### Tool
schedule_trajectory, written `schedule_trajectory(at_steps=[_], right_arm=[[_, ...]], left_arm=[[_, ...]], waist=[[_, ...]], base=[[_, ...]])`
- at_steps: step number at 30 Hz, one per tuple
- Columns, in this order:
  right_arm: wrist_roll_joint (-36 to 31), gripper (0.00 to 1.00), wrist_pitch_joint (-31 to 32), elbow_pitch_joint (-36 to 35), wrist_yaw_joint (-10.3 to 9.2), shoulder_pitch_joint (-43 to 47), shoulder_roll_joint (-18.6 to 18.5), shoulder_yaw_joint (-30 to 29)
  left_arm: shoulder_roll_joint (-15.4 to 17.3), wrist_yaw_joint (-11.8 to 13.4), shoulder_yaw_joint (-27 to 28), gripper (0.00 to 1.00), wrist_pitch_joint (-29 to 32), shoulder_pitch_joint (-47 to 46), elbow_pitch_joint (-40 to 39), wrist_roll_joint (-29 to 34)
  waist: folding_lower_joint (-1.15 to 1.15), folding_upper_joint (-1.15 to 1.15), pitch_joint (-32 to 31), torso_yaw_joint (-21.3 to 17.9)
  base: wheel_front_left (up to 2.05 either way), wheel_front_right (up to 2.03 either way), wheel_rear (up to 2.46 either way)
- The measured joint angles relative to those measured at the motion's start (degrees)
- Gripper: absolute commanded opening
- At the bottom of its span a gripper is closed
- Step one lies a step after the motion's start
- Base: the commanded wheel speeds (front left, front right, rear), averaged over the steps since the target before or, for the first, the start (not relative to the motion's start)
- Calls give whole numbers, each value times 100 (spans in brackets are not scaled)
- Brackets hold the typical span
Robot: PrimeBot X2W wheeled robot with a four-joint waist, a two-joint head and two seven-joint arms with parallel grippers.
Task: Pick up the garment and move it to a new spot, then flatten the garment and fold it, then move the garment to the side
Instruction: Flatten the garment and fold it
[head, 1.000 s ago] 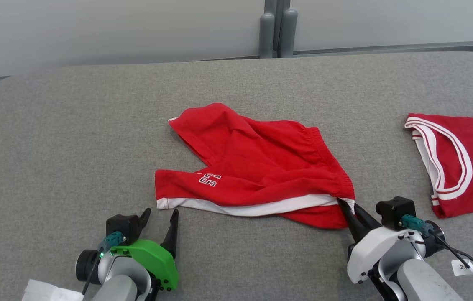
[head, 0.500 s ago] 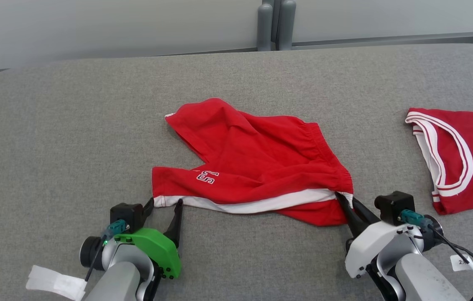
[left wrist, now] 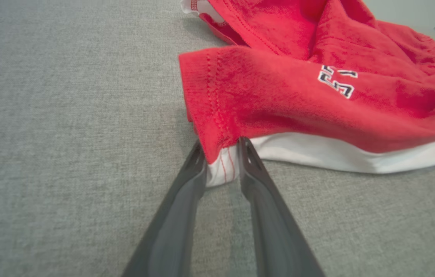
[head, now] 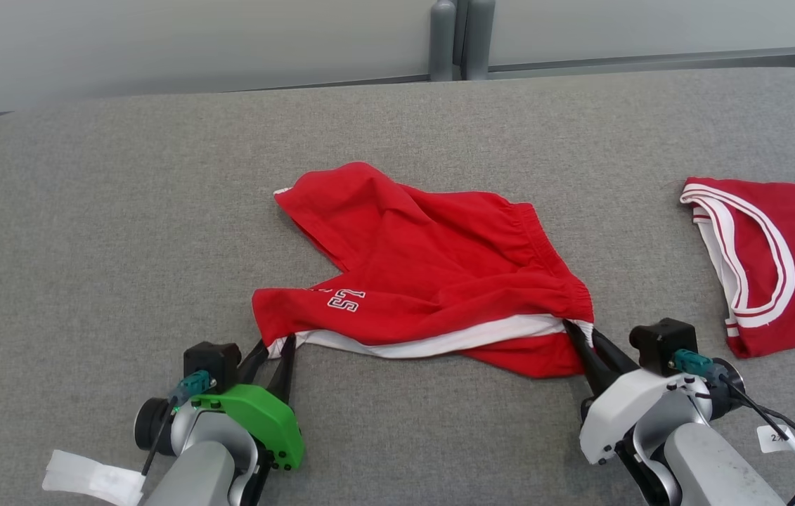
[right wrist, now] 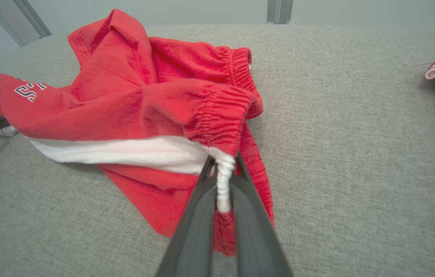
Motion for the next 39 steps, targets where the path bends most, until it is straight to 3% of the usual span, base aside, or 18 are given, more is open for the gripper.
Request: schedule_trajectory(at_steps=[2, 4, 5, 7, 9, 10, 11, 18, 25, 33, 39], right_arm=[[2, 0, 0, 1, 0, -10, -1, 0], [7, 0, -2, 3, 0, -13, -1, 2], [10, 0, -4, 4, 0, -15, -1, 5], [11, 0, -5, 7, 0, -28, -1, 11], [13, 0, -15, 10, 0, -44, -3, 12], [19, 0, -21, 14, 0, -48, -3, 13], [19, 0, -24, 22, 0, -49, -4, 13], [43, 0, -83, 32, 0, -73, -1, -5], [146, 0, -208, -325, 0, -82, -15, -177], [259, 0, -130, -1392, 0, -84, -220, -513], [233, 0, 177, -2506, 0, -86, -359, -865]], left_arm=[[-9, -9, 24, 67, 0, 2, 58, 16], [-15, -27, 46, 76, -1, 3, 124, 43], [-19, -35, 56, 74, 0, 4, 151, 48], [-25, -46, 69, 49, 0, 5, 171, 56], [-34, -51, 83, 33, -1, 5, 197, 75], [-37, -52, 88, 13, -1, 4, 211, 94], [-42, -53, 91, 0, -1, 4, 224, 99], [-45, -62, 200, 0, 0, 35, -79, 181], [152, -77, 539, 0, 0, 219, -1099, 322], [331, -85, 798, 0, 0, 488, -2536, 104], [695, -87, 723, 0, 250, 530, -3678, -175]], waist=[[0, 0, 6, 1], [0, 0, 11, 0], [0, 0, 13, -1], [0, 0, 18, -4], [0, 0, 18, -5], [0, 0, 17, -5], [0, 0, 14, -5], [0, 0, -23, 4], [0, 0, -125, 15], [0, 0, -373, 8], [0, 0, -669, -28]], base=[[0, 0, 0], [0, 0, 0], [0, 0, 0], [0, 0, 0], [0, 0, 0], [0, 0, 0], [0, 0, 0], [0, 0, 0], [0, 0, 0], [0, 0, 0], [0, 0, 0]])
